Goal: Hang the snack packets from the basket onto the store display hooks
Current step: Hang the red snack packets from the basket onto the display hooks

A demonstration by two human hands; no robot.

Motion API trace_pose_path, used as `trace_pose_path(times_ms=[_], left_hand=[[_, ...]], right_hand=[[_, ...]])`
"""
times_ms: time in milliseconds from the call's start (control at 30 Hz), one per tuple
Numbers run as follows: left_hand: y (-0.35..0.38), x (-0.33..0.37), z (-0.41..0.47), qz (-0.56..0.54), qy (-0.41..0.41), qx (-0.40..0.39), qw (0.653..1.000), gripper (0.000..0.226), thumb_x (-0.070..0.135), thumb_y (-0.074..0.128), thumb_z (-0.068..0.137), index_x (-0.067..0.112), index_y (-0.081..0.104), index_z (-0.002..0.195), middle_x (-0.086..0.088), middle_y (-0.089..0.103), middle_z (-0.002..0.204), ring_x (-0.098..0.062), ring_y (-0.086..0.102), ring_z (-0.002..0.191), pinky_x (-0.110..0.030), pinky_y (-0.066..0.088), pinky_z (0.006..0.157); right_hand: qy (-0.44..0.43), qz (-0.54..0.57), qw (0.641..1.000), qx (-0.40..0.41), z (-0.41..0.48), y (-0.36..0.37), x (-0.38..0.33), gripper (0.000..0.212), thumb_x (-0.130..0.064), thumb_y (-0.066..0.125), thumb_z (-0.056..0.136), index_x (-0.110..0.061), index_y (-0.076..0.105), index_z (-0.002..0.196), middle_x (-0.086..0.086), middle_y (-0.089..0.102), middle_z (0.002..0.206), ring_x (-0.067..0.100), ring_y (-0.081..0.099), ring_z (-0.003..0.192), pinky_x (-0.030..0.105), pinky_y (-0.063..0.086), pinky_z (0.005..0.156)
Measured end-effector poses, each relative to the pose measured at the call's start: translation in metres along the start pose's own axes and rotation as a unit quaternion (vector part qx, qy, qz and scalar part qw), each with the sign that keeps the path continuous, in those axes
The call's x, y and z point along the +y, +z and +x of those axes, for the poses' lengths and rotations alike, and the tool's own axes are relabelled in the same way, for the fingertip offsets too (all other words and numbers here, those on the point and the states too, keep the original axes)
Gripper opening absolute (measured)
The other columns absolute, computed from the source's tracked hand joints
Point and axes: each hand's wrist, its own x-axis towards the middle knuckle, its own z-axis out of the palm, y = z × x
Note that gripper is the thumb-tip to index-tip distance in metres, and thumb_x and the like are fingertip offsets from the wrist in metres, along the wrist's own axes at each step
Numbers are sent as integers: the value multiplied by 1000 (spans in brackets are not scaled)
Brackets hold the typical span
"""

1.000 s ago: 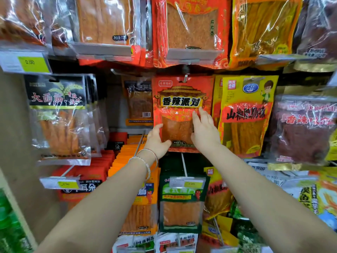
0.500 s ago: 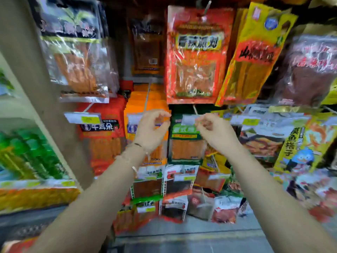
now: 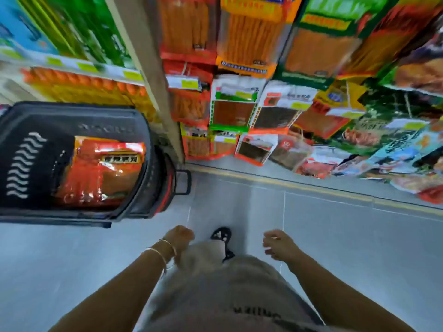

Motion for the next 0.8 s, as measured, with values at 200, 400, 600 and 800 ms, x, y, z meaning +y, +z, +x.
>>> trace_pose_path(times_ms=[200,400,600,800], left_hand=[[36,-94,-30,-51,-58,51,996,24,24,53,83,7,60,67,-23,62,80,-30,60,78,-42,51,83],[37,-138,-52,-104,-112,96,984,38,19,50,89,13,53,52,-4,57,58,-21,51,63,-27,39,62],[9,-173,-53,-232,-137,130,954,21,20,51,90,18,61,71,-11,67,91,-28,63,85,-31,49,77],[-59,-215,-45,-336,-134,92,928,18,15,51,92,13,58,76,-7,60,83,-17,56,64,-20,43,51]], right_hand=[[10,-198,977,-85,-2,16,52,31,-5,49,89,-14,49,59,13,49,65,23,48,69,31,38,67],[-26,-267,951,-156,3,42,26,16,-10,48,91,-7,53,77,13,55,76,24,53,70,31,42,65],[-69,-318,932,-158,8,93,-19,12,-12,47,93,-5,57,93,11,59,82,19,57,67,30,44,66],[-122,-330,924,-152,-3,183,-83,11,-13,46,94,-11,56,98,8,61,90,13,55,67,20,42,58]])
